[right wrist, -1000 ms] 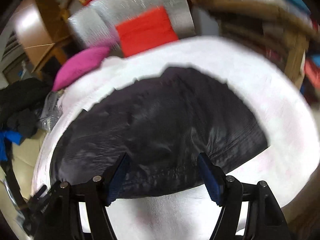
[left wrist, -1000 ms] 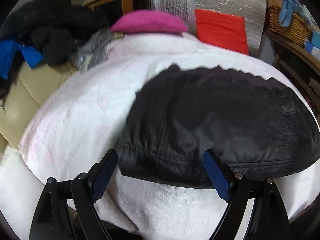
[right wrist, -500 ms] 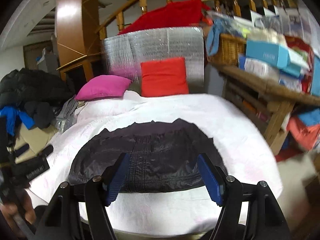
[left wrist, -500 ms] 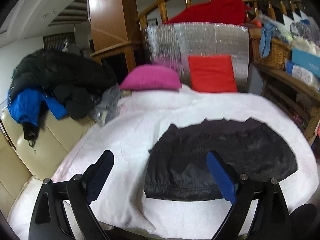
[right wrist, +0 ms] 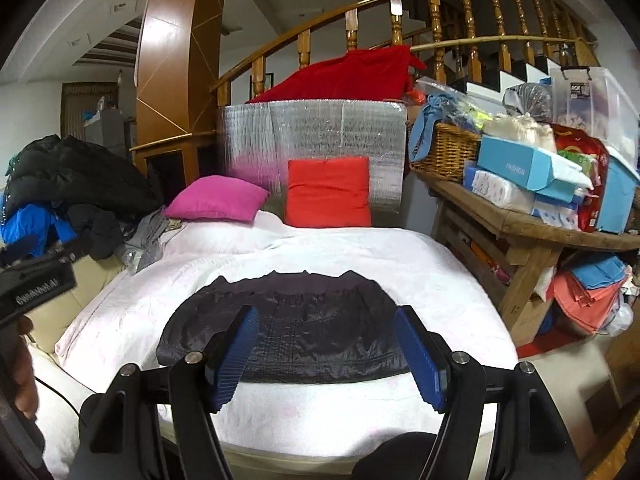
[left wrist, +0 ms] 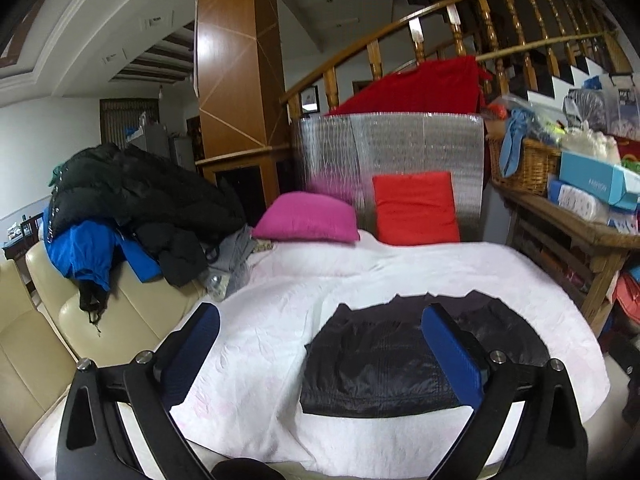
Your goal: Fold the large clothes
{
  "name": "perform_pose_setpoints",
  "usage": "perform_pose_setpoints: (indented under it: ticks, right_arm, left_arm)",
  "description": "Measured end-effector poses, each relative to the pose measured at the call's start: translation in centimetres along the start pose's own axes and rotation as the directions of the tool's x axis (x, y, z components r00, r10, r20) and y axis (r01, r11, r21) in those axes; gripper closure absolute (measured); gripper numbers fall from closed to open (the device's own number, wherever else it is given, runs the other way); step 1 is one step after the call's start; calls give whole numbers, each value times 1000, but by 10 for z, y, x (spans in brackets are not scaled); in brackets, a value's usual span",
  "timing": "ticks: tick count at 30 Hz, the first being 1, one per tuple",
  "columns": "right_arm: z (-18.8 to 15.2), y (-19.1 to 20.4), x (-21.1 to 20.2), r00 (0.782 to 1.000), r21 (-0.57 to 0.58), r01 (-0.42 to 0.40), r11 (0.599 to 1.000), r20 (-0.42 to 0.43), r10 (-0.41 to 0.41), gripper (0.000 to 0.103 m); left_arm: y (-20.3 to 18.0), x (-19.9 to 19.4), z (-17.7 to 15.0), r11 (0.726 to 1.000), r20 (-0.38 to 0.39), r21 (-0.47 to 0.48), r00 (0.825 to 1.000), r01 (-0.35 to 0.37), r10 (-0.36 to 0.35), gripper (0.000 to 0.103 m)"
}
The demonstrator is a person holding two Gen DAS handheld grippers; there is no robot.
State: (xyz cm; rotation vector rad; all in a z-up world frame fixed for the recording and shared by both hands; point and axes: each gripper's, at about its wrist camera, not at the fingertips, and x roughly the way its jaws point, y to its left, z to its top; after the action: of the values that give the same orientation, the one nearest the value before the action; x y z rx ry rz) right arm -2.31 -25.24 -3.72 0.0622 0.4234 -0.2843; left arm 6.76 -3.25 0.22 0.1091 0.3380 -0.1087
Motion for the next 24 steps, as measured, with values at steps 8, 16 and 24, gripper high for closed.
perform_pose_setpoints:
  ticks: [8,16,24]
  right_arm:
    - [2,4,-21,1000,12,-10,1000,11,10,29]
    - [4,11,-35,999,7,-8,1000,32,7,29]
    - [6,12,-41,999,16,-3,1000,44,2,29]
  left_arm:
    - [4,-39,8,1000,62,5,998,-11,11,0]
    - [5,-55,7,999,87,13,996,-37,36,0]
    - [5,-64,6,999,99,11,994,-39,38,0]
